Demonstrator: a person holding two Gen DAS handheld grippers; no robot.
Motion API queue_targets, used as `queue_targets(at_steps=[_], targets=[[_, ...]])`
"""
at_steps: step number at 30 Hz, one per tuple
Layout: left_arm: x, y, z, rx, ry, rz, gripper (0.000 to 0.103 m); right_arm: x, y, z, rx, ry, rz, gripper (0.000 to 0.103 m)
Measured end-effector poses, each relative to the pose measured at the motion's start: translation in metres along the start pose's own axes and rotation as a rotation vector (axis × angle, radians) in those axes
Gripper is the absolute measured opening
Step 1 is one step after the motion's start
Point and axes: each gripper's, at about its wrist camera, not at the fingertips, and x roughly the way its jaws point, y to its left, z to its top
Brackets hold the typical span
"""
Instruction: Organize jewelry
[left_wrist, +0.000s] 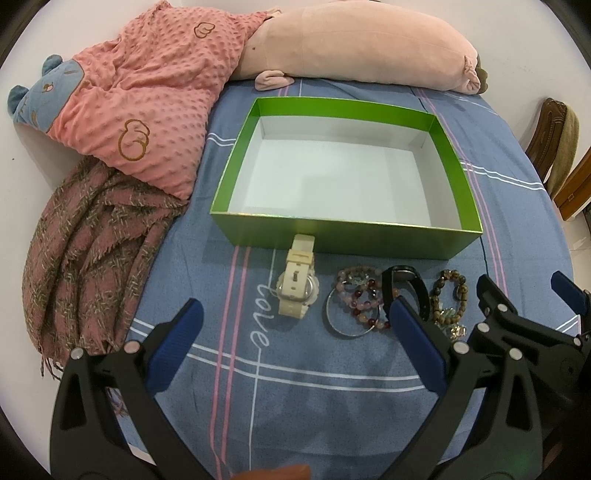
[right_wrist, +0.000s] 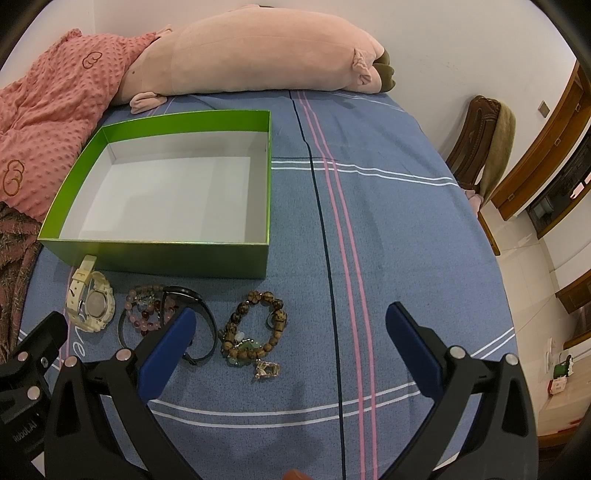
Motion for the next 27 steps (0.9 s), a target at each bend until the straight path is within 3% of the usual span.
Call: queue_targets(at_steps=[6,23,27], targets=[[0.008,0.004,-0.013,-0.001,0.005,-0.002,0.101,0.0,0.0,-0.001,0.0,0.0,0.0,0.102],[0.012,0.001,-0.002,0.003,0.034,-0.007,0.101,0.009,0.002,0.001,-0.014,0.008,-0.013,0.102],[0.021,0.01,0.0,-0.015,0.046,-0.006,0.101,0.022,-0.017,0.002,0.003,0.038,-0.027,0.102]])
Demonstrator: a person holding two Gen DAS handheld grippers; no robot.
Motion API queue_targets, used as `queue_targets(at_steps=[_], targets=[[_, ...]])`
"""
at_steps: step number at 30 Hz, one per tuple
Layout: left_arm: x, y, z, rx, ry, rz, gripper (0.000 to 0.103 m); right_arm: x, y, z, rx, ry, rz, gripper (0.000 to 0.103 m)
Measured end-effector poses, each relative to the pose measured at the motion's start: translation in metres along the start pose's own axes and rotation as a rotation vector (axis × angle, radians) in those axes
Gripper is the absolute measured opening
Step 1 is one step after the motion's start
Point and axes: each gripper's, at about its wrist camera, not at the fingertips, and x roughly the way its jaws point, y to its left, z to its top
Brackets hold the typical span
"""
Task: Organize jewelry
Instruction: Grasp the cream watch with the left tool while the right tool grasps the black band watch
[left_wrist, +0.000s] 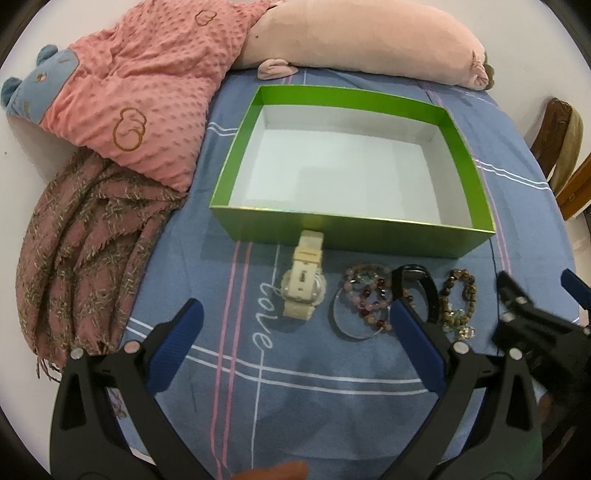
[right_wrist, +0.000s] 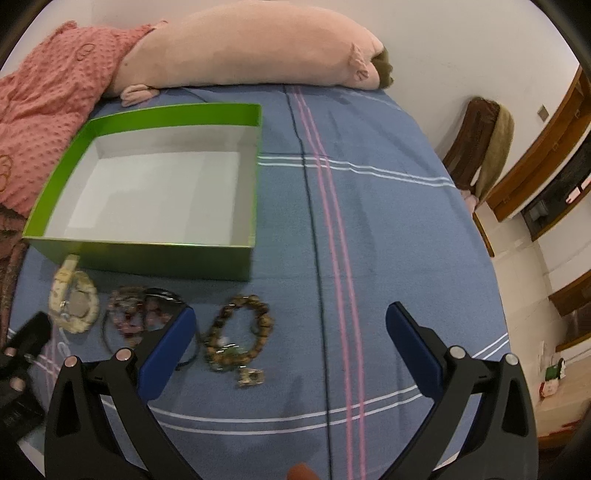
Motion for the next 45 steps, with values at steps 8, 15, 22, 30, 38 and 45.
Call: queue_targets(at_steps=[8,15,22,30,38,45], targets=[[0.035,0.01,0.004,0.005,0.075,-0.019,0.095,0.029,-0.012,-0.017,-0.08,0.107,0.111,0.089],[0.057,0.032,0.015,-0.029,0.13,-0.07,0.076,0.046,0.0,-0.031,-0.102,0.208,0.231,0.044],[0.071,0.042,0.025,-0.009,0.15,-0.125,0.076,0.041,0.025,-0.026,-0.151,0.197,0.333,0.038],[0.087,0.029,0.02,-0.005,0.208,-0.189,0.038,0.048,0.048,-0.027,-0.209,0.231,0.375,0.038],[0.08,0.047,0.003,-0.047,0.184,-0.23,0.024,0.06,0.083,-0.009,-0.267,0.211,0.382,0.033],[0.083,0.055,0.006,-0.049,0.17,-0.238,0.029,0.083,0.1,-0.004,-0.304,0.208,0.368,0.02]])
